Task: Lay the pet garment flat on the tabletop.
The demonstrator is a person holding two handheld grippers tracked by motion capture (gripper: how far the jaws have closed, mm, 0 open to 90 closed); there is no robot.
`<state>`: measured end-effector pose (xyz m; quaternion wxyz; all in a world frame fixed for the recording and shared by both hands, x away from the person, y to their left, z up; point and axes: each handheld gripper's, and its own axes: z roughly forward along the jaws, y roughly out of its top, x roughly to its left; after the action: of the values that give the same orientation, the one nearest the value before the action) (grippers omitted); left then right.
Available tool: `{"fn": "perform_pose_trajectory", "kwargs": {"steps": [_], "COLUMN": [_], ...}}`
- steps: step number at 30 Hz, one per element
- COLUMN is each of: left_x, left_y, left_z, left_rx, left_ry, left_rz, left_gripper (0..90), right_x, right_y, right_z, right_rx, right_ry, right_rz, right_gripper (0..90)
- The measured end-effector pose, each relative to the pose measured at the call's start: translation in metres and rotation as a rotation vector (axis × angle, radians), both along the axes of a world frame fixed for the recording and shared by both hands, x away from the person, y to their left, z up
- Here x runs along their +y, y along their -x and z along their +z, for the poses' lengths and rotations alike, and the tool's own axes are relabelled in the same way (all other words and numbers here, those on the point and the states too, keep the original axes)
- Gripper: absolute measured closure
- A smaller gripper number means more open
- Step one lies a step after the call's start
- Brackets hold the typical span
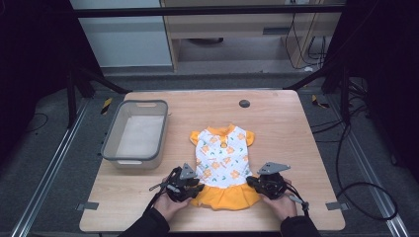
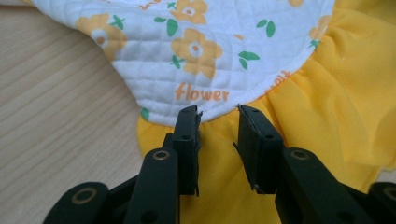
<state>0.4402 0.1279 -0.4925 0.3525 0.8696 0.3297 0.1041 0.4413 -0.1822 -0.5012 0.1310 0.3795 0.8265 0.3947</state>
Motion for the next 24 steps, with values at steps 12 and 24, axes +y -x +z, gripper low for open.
{"fn": "perform_pose_trajectory", "kwargs": {"steps": [12,24], "left_x": [0.006,-0.028], "left_y": [-0.010,-0.099], "left_z": [0.034,0.036], "left_rx": [-0.118,-0.167], "left_ry": [0.042,0.008], "left_rz": [0.017,0.144], "left_gripper": [65.4,73.6], "right_x": [-0.002,0.013], "right_y": [0.006,-0.007], "right_z": [0.015,0.008], "right_rx": [-0.060,-0.053], "right_ry": [-0.031,-0.003], "right_rz": [-0.011,-0.009], "right_gripper": [89.7,90.0]}}
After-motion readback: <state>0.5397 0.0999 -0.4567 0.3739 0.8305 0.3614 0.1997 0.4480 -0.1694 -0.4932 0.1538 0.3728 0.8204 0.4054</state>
